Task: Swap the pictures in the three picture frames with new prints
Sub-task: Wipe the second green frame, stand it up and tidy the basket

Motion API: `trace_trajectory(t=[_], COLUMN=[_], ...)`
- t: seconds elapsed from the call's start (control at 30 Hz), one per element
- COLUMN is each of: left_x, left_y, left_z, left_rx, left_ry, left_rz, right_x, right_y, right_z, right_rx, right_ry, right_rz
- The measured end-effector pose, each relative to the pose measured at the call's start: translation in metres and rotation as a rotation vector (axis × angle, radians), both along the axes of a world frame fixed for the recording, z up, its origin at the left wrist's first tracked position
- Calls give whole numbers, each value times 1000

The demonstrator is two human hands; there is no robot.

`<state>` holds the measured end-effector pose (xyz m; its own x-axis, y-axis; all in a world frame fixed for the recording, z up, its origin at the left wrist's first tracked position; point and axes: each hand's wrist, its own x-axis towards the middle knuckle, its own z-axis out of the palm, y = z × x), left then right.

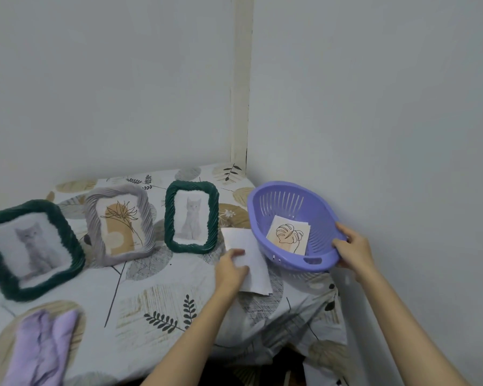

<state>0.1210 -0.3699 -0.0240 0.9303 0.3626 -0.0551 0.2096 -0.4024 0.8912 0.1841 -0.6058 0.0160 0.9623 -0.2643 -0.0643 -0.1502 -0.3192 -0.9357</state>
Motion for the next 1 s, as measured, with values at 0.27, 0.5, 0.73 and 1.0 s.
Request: trace_trajectory(t=[0.27, 0.5, 0.73, 1.0], left_x=[-35, -36, -26, -26], left_y=[60, 70, 40, 6], left_z=[54, 64, 82, 90], left_rx=[-48, -250, -206, -230], left_ry=[-365, -455, -545, -336], left_rz=[188, 313, 221, -290], right_x=[-15, -19, -74, -61], right_y=[24, 30, 103, 136], right_z=[-7, -8, 48, 57], right_rx=[-134, -187, -22, 526], right_ry=[-27, 56, -455, -152], right_rz=[100, 174, 323, 200])
